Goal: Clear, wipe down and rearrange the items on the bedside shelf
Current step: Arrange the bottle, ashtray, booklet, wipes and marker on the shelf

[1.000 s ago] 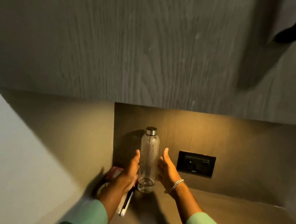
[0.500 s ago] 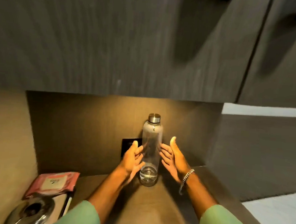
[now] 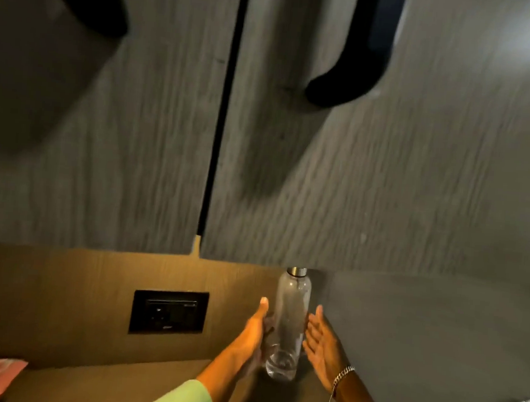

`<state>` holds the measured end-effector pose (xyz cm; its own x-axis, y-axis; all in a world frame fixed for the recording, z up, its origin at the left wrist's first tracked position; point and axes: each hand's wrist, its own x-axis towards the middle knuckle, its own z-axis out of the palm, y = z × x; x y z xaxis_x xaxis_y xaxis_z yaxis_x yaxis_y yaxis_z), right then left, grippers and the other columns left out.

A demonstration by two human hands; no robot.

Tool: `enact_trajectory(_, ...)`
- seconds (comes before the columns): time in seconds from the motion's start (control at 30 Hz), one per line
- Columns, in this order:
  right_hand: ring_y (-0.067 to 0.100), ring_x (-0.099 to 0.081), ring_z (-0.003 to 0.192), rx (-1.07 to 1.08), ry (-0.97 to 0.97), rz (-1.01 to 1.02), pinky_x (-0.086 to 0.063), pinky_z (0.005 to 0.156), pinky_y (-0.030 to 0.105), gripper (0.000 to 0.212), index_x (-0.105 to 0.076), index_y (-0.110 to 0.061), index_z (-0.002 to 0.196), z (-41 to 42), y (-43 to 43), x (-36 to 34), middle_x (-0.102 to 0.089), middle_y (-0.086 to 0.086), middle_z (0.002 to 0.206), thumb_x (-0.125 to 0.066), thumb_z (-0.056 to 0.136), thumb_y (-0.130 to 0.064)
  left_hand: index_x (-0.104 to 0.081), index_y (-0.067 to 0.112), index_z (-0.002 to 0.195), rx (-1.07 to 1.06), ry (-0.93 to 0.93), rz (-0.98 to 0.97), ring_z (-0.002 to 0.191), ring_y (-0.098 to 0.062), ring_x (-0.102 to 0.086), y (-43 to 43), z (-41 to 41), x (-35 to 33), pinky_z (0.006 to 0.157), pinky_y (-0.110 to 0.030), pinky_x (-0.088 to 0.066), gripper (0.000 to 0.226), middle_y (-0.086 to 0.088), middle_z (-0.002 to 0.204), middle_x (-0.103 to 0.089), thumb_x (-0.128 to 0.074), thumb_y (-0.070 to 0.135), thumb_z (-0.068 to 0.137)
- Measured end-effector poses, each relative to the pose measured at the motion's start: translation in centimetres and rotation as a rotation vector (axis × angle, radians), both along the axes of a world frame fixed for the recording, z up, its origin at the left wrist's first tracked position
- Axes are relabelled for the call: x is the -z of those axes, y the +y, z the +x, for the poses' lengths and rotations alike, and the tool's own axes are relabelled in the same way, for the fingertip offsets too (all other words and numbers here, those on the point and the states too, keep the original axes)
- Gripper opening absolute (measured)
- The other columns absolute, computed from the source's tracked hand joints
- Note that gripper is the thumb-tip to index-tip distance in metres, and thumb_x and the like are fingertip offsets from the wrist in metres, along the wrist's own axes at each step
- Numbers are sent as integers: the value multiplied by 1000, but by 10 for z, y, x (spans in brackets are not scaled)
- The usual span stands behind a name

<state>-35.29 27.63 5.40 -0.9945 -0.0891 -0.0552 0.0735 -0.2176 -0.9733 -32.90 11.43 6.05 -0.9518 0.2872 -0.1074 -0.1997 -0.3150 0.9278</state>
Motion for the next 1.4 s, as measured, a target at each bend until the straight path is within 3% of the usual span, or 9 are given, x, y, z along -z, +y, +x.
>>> enact_trajectory(0.23,25,-41,135,164,37,10,-29,104,34,47,-53,-18,131,7,-4,29,-52,3,137,-49,93,-46,-27,15,148,16,97,-221,144,-19,-28,-16,14,-3,113,-39,-25,67,-1,157,-28,-22,56,96)
enact_trajectory(0.3,28,-50,127,378,76,130,-41,99,28,43,-55,-13,127,17,-24,51,-52,14,138,-59,91,-35,-38,12,143,-117,99,-262,138,-18,-37,-35,24,-1,107,-38,-32,58,-4,148,-42,-28,48,98)
enact_trajectory(0.37,8,-62,109,453,93,163,-47,79,8,50,-47,-2,133,27,-56,78,-50,24,138,-66,87,-13,-53,8,131,-285,161,-314,112,-10,-56,-65,38,7,88,-30,-43,43,-7,123,-58,-45,34,98)
enact_trajectory(0.47,-11,-60,85,245,66,243,-46,72,0,44,-56,-2,123,57,-128,111,-57,27,128,-70,81,1,-63,-1,117,-582,237,-458,77,4,-59,-137,72,28,75,-18,-48,30,-18,112,-67,-61,8,89)
enact_trajectory(0.6,26,-66,98,-131,-46,323,-53,94,48,18,-69,-21,92,99,-219,110,-71,10,102,-72,81,-7,-71,-3,97,-1053,150,-569,82,-18,-68,-235,136,45,85,-31,-50,18,-22,101,-72,-61,-4,82)
enact_trajectory(0.77,13,-72,61,-514,-36,187,-55,54,26,16,-70,-14,87,138,-337,69,-72,5,81,-59,89,-2,-70,13,89,-1491,-120,-674,85,-23,-62,-314,224,55,65,-25,-48,23,-10,100,-72,-53,-1,81)
enact_trajectory(0.97,35,-60,111,-713,158,661,-50,96,42,29,-64,2,114,153,-448,55,-64,21,120,-55,90,-12,-63,7,114,-1271,-414,-918,110,-36,-60,-336,260,63,93,-40,-50,34,-18,120,-66,-53,13,82)
enact_trajectory(1.1,28,-59,100,-727,315,991,-46,79,32,36,-57,-6,121,156,-469,62,-62,15,120,-48,93,-27,-66,6,105,-1228,-454,-878,100,-35,-63,-337,256,61,88,-42,-54,30,-17,109,-69,-51,16,81)
enact_trajectory(1.4,29,-65,105,-495,189,797,-46,76,26,32,-67,-7,114,147,-433,67,-68,15,117,-60,85,-18,-66,-2,99,-1311,-538,-408,79,-31,-67,-343,247,68,80,-46,-60,33,-14,85,-68,-58,21,77)
